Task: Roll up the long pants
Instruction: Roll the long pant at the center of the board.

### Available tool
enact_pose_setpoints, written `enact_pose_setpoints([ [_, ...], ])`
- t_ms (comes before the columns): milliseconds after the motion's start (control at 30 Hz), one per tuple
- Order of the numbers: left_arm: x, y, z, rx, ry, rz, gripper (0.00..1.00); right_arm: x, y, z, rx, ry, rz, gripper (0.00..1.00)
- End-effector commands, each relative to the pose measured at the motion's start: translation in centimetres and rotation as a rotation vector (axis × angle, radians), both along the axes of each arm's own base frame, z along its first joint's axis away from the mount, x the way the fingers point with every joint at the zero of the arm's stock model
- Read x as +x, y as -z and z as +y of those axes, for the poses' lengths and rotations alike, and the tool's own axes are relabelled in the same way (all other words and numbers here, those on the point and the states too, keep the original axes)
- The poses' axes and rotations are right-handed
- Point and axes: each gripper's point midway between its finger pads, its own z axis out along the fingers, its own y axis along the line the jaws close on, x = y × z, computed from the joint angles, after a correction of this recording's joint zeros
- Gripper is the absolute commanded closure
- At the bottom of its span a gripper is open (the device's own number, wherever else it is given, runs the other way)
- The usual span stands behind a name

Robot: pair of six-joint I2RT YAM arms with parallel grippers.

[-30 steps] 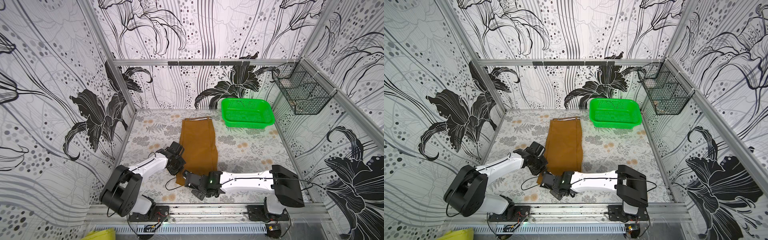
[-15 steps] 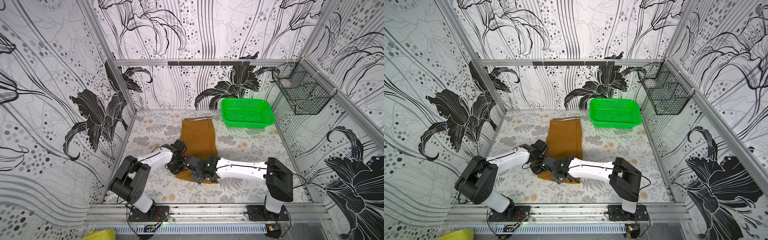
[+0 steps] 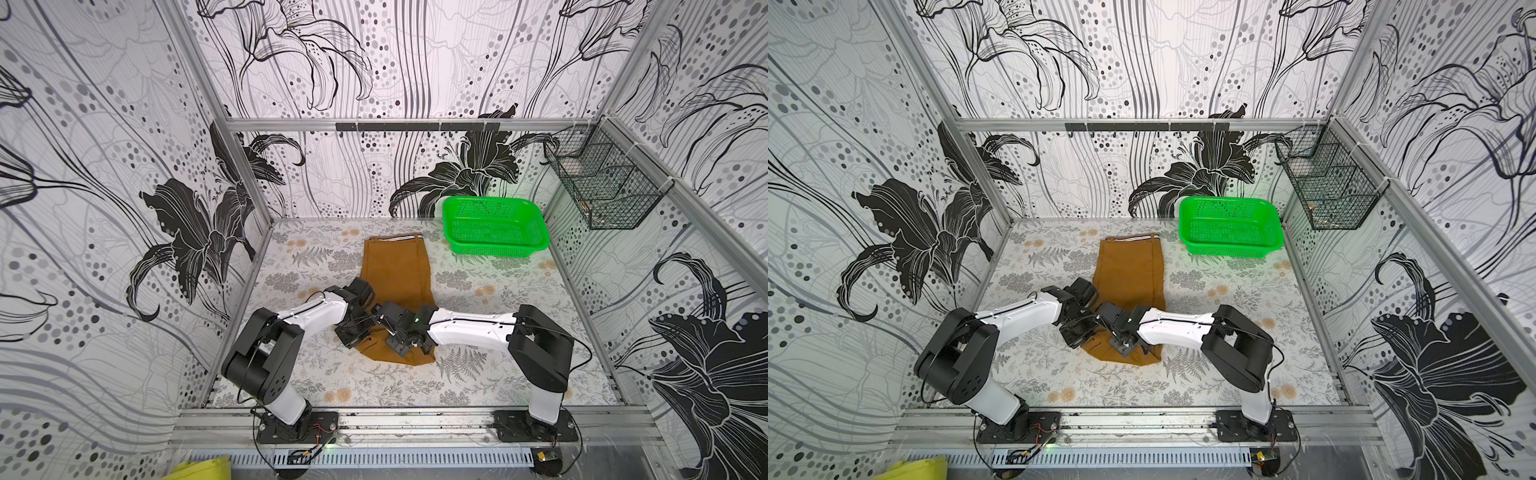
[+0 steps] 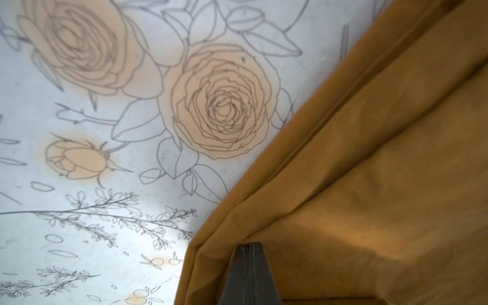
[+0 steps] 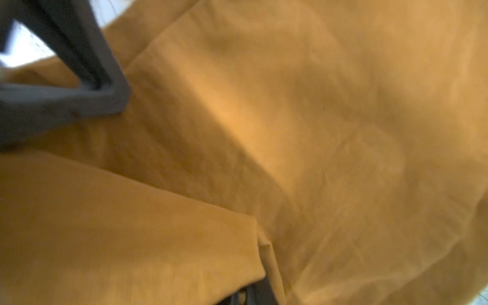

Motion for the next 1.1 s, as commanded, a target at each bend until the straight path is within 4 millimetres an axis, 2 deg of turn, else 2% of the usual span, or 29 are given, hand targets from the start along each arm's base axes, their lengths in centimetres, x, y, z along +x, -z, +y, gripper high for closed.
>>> enact_pose_setpoints([
  [0,-1.0,1.8,0.4,0.042,0.025,0.057,1.0,0.6,-0.3,0.1,0.038,0.033,-0.002,0.97],
  [133,-0.1,-0.3,1.8,0.111,-0.006,-0.023,1.0,0.6,0.4,0.3,0.029,0.025,0.013,0.87],
  [200,0.8,-2.6,3.0,0.159,-0.036,-0.109,1.0,0.5,0.5,0.3,0.036,0.023,0.019,0.81],
  [267,1.4,-5.7,5.0,0.238,-0.074,-0.211,1.0,0.4,0.7,0.3,0.038,0.022,0.027,0.78],
  [433,0.4,-12.8,10.0,0.376,-0.203,-0.421,1.0,0.2,0.7,0.6,0.05,0.01,0.043,0.72],
  [533,-1.0,-14.7,11.1,0.343,-0.242,-0.516,1.0,0.1,0.6,0.9,0.066,0.009,0.052,0.68],
  [633,-1.8,-14.6,10.0,0.231,-0.224,-0.572,1.0,0.3,0.6,1.1,0.097,0.028,0.093,0.63],
  [733,-2.6,-13.3,8.4,0.14,-0.194,-0.595,1.0,0.5,1.1,1.5,0.133,0.048,0.161,0.68],
  [867,-3.3,-12.9,6.5,0.062,-0.128,-0.663,1.0,0.4,2.0,1.9,0.134,0.05,0.209,0.64],
  [1067,-1.9,-14.1,1.5,-0.011,0.077,-0.753,1.0,0.2,3.1,2.2,0.108,0.048,0.256,0.61],
])
